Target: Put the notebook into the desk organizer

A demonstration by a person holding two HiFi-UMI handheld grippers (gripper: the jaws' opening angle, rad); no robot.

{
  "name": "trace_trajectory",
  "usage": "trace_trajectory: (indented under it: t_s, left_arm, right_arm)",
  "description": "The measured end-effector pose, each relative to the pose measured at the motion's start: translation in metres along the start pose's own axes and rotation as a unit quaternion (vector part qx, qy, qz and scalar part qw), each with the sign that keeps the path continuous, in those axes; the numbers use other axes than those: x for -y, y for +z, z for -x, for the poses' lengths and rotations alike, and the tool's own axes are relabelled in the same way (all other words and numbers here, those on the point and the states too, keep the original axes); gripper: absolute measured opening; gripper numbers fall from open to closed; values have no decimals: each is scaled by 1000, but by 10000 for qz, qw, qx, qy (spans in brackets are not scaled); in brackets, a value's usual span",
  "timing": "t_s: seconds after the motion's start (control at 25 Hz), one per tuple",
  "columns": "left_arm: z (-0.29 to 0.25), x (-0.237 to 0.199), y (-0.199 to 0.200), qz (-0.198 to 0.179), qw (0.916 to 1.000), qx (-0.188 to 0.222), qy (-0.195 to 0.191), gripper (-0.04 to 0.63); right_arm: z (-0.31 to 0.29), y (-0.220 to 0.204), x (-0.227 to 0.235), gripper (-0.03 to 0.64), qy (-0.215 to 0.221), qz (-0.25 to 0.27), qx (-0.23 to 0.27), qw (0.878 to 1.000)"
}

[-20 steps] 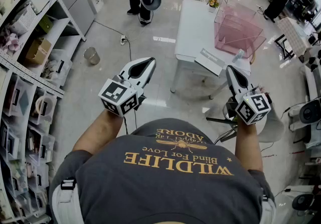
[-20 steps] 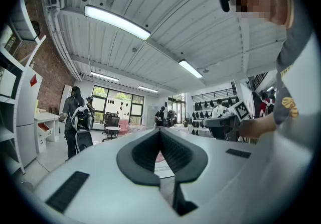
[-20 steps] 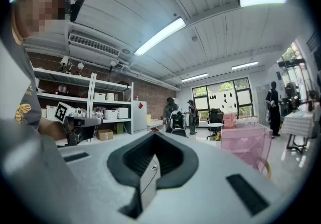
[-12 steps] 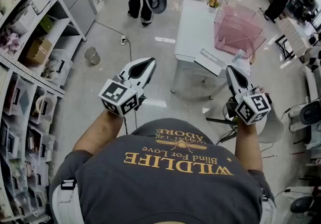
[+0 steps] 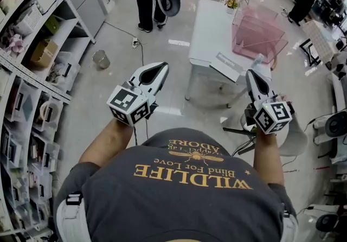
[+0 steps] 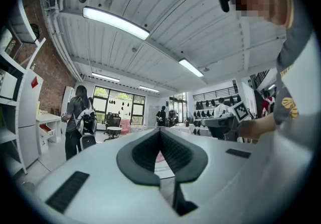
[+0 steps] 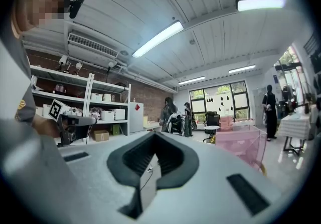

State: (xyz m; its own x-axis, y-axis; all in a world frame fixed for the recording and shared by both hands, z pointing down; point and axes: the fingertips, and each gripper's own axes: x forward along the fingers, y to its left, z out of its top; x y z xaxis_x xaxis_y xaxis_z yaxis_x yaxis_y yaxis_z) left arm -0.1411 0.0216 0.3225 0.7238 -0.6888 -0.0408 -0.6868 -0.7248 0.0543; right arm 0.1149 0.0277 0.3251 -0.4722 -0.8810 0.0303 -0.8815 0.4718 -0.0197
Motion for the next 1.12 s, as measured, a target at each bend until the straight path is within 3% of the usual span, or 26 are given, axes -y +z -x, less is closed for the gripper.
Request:
trace_trajectory:
  t_s: [0.16, 0.24, 0.28, 0.4, 0.88, 1.12]
  left_arm:
    - [-4, 8, 0, -17, 10000, -11, 56, 0]
    - [-7, 12, 0, -21, 9999, -8, 102, -1]
    - [-8, 14, 1, -17, 9999, -3, 129, -1]
    - [-13, 23, 2, -33, 9998, 3, 186, -1]
    - [-63, 72, 3, -161, 9992, 0, 379, 0]
    - [-78, 59, 3, -192, 9991, -45, 385, 0]
  right_arm:
    - [4, 1, 4, 0, 174, -28, 89, 9998]
    - [2, 0, 2, 238, 439, -102, 29, 9990]
    - [2, 0, 3, 295, 514, -118, -13, 9986]
    - [6, -1, 10, 356, 561, -79, -91, 9984]
    - [33, -3, 84, 371, 534, -66, -91, 9985]
    - [16, -10, 100, 371, 530, -154, -116, 9984]
